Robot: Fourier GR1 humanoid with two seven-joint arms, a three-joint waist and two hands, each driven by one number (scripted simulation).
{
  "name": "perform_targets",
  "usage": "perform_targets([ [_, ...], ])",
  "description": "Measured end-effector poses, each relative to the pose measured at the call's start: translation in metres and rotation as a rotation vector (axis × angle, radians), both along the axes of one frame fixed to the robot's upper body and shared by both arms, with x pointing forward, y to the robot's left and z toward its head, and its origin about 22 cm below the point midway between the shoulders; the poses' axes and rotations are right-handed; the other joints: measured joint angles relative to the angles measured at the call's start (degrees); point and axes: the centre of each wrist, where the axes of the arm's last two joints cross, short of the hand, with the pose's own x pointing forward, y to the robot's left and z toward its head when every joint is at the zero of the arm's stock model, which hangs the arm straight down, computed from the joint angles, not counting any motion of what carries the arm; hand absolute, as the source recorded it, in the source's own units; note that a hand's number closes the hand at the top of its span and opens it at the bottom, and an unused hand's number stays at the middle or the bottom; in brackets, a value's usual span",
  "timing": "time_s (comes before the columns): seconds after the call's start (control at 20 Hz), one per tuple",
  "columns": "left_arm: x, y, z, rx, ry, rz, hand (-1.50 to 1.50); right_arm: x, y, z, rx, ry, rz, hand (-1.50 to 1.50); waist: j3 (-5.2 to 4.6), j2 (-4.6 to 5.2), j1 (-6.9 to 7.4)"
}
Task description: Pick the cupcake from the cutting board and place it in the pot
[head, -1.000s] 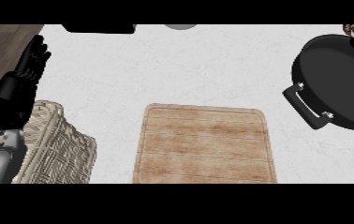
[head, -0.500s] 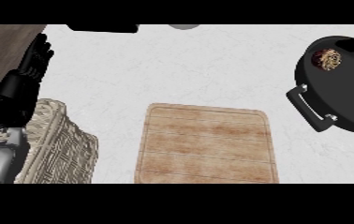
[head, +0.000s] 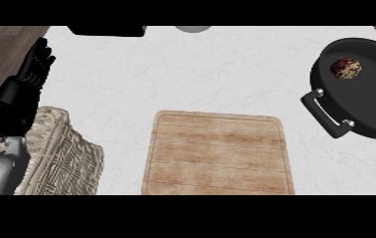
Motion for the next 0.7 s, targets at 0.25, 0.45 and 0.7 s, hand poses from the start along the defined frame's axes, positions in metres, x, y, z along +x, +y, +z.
perform_targets([
  [0.25,-0.004,0.006,-0.003,0.0,0.004,0.02,0.0,-0.005,-0.012,0.003,0.101,-0.102,0.037,-1.5,0.0,-0.53,-1.07],
  [0.45,-0.009,0.011,-0.007,0.002,0.01,0.04,0.0,-0.01,-0.02,-0.007,0.173,-0.124,0.089,-1.5,0.06,-1.01,-2.17],
  [0.7,-0.015,0.017,-0.008,0.006,0.018,0.067,0.0,-0.021,-0.029,-0.021,0.223,-0.163,0.134,-1.5,-0.04,-1.54,-3.47],
])
